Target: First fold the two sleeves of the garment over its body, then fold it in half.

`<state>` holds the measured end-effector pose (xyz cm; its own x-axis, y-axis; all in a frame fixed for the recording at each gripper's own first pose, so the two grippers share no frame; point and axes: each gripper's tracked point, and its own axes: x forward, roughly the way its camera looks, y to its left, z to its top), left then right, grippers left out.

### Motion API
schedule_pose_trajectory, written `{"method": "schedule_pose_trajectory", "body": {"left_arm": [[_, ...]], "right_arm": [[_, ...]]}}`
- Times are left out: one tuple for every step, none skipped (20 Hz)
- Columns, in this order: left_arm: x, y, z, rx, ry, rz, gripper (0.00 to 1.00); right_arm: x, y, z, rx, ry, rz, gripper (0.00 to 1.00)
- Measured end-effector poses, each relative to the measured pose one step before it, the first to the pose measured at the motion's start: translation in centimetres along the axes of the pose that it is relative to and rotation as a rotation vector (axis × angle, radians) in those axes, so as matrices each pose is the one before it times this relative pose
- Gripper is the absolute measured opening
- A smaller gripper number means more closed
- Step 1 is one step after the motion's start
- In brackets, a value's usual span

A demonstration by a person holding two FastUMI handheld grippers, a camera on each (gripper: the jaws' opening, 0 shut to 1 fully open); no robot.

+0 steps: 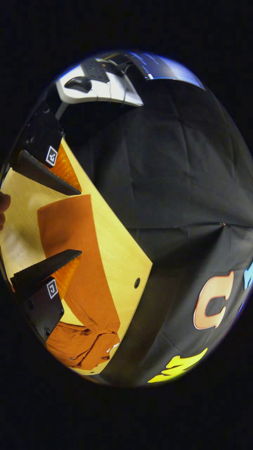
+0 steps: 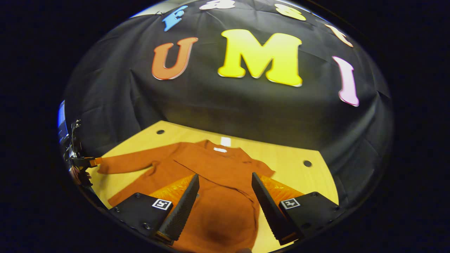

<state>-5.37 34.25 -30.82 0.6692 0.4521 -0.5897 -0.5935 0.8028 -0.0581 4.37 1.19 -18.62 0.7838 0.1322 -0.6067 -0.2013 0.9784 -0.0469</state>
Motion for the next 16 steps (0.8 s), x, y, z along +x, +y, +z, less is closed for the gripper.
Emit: {"method": "schedule_pose_trajectory", "body": {"left_arm": [[0.507,0.215,-0.309,0.00851,0.0111,0.01874,1.0],[0.349,0.114,0.008,0.00662,-0.00063,0.02489,1.0],[0.33,-0.273,-0.196,-0.00094,0.00872,0.00982,1.0],[0.341,-0.321,-0.192,-0.00787,0.0067,-0.00184,1.0],[0.382,0.302,-0.531,-0.00838,0.0158,0.00573,1.0],[0.411,0.044,-0.653,-0.01351,0.02293,-0.00096,1.0],[-0.238,0.029,-0.5,-0.00386,0.00442,0.0153,1.0],[0.386,-0.128,0.461,0.01155,-0.02245,0.00289,1.0],[-0.107,0.088,-0.414,-0.00128,0.01023,0.00726,1.0],[0.116,-0.056,0.255,-0.01,-0.02081,-0.00014,1.0],[-0.096,-0.012,-0.315,-0.01003,0.00273,-0.00129,1.0],[0.099,0.18,0.225,0.0063,-0.01024,0.00701,1.0],[-0.024,0.18,-0.121,0.0067,-0.00318,-0.00287,0.99],[0.036,0.08,-0.043,0.00345,-0.00042,-0.00099,0.91],[-0.006,0.034,0.016,0.00607,-0.00002,-0.00378,0.88],[0.025,-0.015,-0.161,0.00697,0.01097,-0.00306,0.78]], "right_arm": [[-0.523,-1.183,-0.961,0.03194,0.02073,-0.02705,0.96],[-0.523,-1.33,-0.921,0.02534,0.01643,-0.02588,0.94],[-0.336,-1.179,-0.424,0.01584,0.00695,-0.02345,0.96],[-0.274,-1.022,-0.253,0.00773,0.00463,-0.02182,0.96],[-0.223,-0.79,-0.113,0.00917,0.00372,-0.01548,0.96],[-0.213,-0.498,-0.036,0.01065,0.00252,-0.00969,0.96],[-0.118,-0.3,0.105,0.01316,0.00138,-0.00708,0.96],[-0.104,-0.067,0.087,0.00913,-0.00159,-0.00251,0.96],[-0.18,-0.01,0.109,0.00206,-0.00289,-0.0013,0.96],[-0.033,0.242,-0.02,-0.00193,-0.00264,0.00615,0.96],[-0.192,0.375,-0.135,-0.00446,0.00165,0.00972,0.96],[-0.24,0.294,-0.301,-0.00929,0.00479,0.0101,0.96],[-0.061,0.268,-0.257,-0.01662,0.00791,0.00341,0.96],[-0.151,0.234,-0.067,-0.01639,0.00141,0.00574,0.96],[-0.173,0.409,0.299,-0.00807,-0.0076,0.01055,0.96],[-0.246,0.35,0.167,-0.00269,-0.00749,0.01079,0.96]]}}
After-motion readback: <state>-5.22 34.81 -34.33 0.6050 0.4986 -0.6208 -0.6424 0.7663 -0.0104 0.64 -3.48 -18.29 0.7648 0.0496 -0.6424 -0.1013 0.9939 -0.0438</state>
